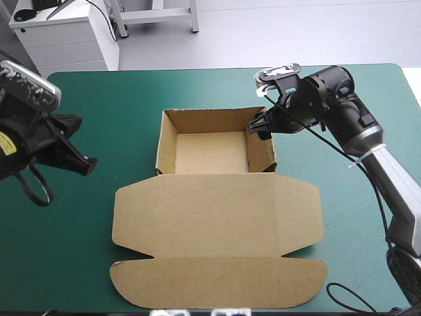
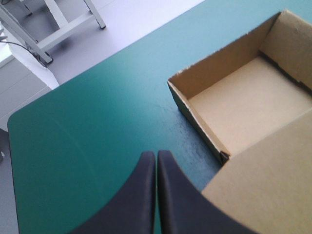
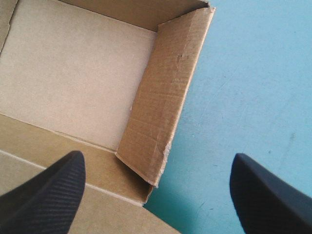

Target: Fold the box

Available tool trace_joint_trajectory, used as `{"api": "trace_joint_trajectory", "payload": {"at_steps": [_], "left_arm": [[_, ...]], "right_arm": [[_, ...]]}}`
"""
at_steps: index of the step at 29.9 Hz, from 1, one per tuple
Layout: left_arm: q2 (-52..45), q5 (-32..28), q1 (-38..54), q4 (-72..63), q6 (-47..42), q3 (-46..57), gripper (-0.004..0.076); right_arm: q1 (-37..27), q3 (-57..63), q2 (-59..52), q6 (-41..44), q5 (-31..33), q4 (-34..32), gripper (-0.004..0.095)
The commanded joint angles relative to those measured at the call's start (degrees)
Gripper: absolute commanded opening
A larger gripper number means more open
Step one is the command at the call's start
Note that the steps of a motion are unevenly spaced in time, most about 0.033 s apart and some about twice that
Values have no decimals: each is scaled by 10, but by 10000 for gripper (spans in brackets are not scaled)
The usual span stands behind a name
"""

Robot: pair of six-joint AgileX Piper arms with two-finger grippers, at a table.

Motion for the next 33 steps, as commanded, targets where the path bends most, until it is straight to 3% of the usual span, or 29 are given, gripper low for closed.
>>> {"api": "trace_joint_trajectory", "payload": {"at_steps": [1, 16, 23, 33], "left_arm": [[-47, 22, -4, 2, -2, 68, -6], [-180, -9, -4, -1, -66, 435, -6], [-218, -18, -4, -6, -67, 473, -6], [-259, -18, -4, 2, -67, 473, -6]], "right_arm": [[-2, -18, -26, -6, -23, -6, 737], [-2, -18, 11, -8, -44, -6, 737], [-4, -18, 90, 9, -53, -36, 737], [-37, -18, 164, 22, -60, 16, 737]]}}
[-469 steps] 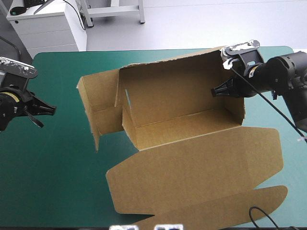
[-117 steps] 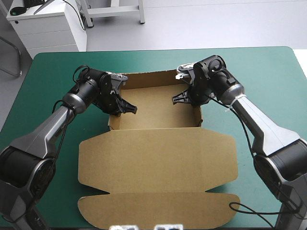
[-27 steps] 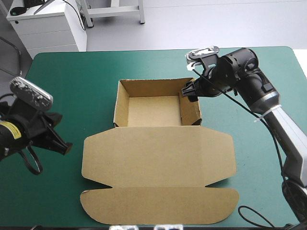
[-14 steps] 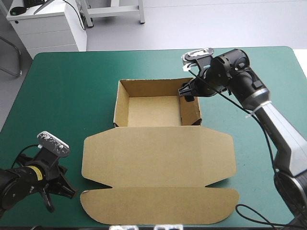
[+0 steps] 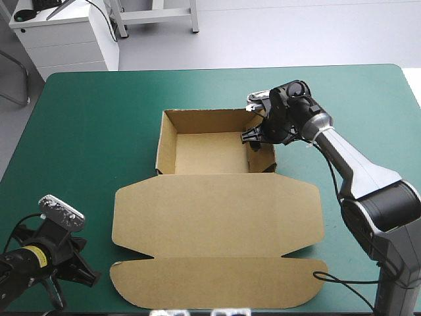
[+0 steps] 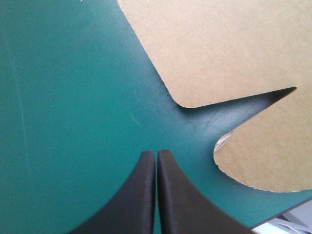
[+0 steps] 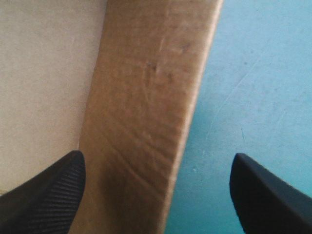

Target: Fold the box

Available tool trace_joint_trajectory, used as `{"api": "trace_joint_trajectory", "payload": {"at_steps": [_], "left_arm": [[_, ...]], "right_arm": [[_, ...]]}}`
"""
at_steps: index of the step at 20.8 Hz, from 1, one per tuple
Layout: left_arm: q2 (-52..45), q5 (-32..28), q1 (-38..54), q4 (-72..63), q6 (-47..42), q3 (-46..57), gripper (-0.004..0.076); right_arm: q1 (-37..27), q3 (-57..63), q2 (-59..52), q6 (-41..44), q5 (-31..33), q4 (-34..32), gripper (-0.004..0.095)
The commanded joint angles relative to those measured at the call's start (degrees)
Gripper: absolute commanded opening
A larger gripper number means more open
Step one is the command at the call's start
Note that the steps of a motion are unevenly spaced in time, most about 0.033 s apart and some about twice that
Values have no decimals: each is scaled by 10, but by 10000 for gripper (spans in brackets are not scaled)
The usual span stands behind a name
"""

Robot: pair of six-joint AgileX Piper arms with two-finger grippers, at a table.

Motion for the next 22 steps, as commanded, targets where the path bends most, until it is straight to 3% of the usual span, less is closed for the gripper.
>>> {"api": "trace_joint_trajectory", "payload": {"at_steps": [1, 5, 7, 8, 9, 10, 11, 12, 18, 22], "left_arm": [[-7, -17, -4, 5, -6, -14, -6], [-10, -15, -4, 5, -6, -14, -6], [-10, -15, -4, 5, -6, -14, -6], [-10, -15, -4, 6, -6, -14, -6], [-10, -15, -4, 6, -6, -14, -6], [-10, -13, -4, 6, -6, -14, -6], [-10, -13, -4, 6, -6, -14, -6], [-10, -13, -4, 6, -6, -14, -6], [-10, -20, -4, 11, -4, -14, -6], [-10, -26, -4, 12, -4, -14, -7]], "right_arm": [[-8, -17, -19, -2, -15, 14, 737], [-8, -17, -6, -7, -18, 24, 712], [-8, -17, 2, -7, -15, 27, 594], [-8, -17, 8, -7, -9, 28, 468], [-8, -17, 9, -7, -7, 28, 412], [-8, -17, 12, -7, -5, 28, 253], [-8, -17, 12, -7, -6, 28, 187], [-8, -17, 12, -7, -13, 19, 4], [-42, -50, 12, -54, 13, -31, -19], [-110, -92, 12, -80, 11, -36, -19]]}}
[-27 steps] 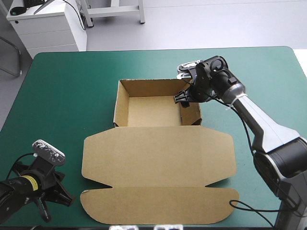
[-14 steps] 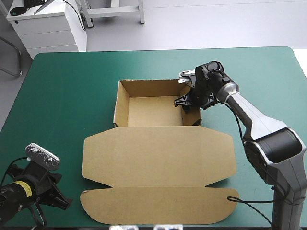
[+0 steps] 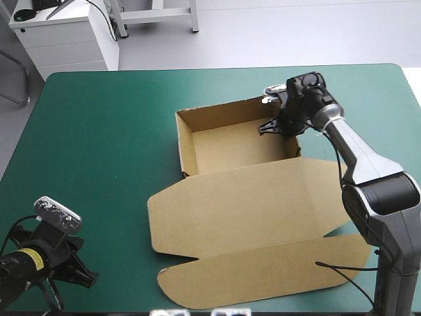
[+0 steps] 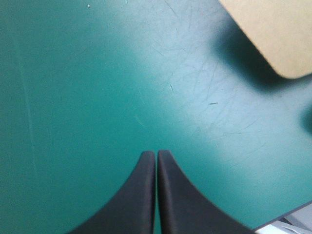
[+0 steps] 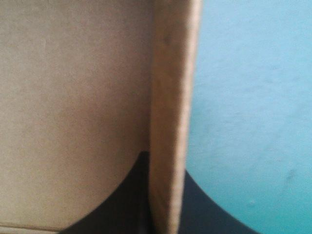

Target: Fold the box

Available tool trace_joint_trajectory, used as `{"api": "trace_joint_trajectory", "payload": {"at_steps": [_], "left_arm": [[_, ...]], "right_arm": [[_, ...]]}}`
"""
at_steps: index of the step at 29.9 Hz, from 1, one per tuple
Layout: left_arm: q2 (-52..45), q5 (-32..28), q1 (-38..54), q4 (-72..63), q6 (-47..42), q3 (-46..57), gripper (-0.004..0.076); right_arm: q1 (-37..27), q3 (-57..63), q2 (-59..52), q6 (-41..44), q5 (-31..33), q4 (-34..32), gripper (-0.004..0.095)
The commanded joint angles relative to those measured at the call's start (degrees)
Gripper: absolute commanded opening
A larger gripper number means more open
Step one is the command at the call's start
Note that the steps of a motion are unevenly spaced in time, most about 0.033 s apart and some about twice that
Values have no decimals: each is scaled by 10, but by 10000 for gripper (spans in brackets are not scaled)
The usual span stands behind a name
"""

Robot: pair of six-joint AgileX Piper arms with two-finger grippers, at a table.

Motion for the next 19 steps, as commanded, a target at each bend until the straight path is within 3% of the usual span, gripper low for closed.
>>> {"api": "trace_joint_trajectory", "payload": {"at_steps": [1, 14, 19], "left_arm": [[2, -26, -4, 5, -4, -14, -7], [2, -26, -4, 11, -4, -14, -8], [2, -26, -4, 12, -4, -14, -8]], "right_arm": [[-53, -44, -32, -19, -10, -24, -19], [-314, -76, -32, -37, -15, -18, -19], [-385, -76, -32, -43, -11, -13, -19]]}}
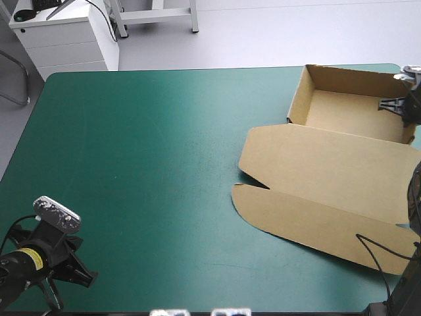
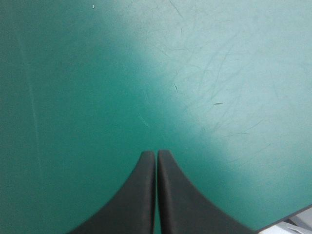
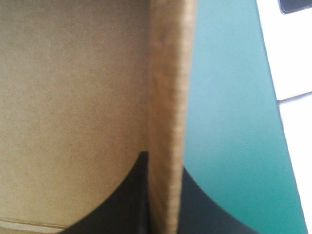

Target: Fold the box

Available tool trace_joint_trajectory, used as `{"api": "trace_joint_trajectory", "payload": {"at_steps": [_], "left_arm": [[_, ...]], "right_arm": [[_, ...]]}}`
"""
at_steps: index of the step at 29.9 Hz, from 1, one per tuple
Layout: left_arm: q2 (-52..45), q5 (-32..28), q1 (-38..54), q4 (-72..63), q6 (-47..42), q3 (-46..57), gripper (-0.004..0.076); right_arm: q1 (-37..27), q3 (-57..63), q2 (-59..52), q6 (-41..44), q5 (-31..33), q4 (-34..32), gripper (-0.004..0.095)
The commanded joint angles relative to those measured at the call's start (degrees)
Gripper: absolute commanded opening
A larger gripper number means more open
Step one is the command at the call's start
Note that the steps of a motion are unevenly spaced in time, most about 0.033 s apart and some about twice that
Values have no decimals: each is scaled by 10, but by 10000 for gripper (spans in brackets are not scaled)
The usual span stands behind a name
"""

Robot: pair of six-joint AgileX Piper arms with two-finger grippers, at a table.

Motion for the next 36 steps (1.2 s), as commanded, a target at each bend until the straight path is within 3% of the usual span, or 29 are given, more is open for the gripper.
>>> {"api": "trace_joint_trajectory", "payload": {"at_steps": [1, 9, 12, 15, 20, 33, 36], "left_arm": [[2, -25, -4, 4, -4, -14, -8], [2, -51, -4, 4, -4, -14, -8], [2, -55, -4, 3, -4, -14, -8], [2, -55, -4, -3, -4, -14, -8], [2, -55, -4, -4, -4, -14, -8], [2, -50, -4, -11, -4, -14, -8], [2, -50, -4, -11, -4, -14, -8]], "right_arm": [[-44, -20, -32, -6, -9, 13, -19], [-78, -20, -32, -6, -14, 48, -14], [-78, -20, -32, -5, -17, 44, 57], [-78, -20, -32, -6, -17, 47, 285], [-78, -20, -32, 5, -12, 43, 922], [-78, -21, -59, 12, 7, 37, 938], [-78, -21, -90, -4, 5, 41, 847]]}}
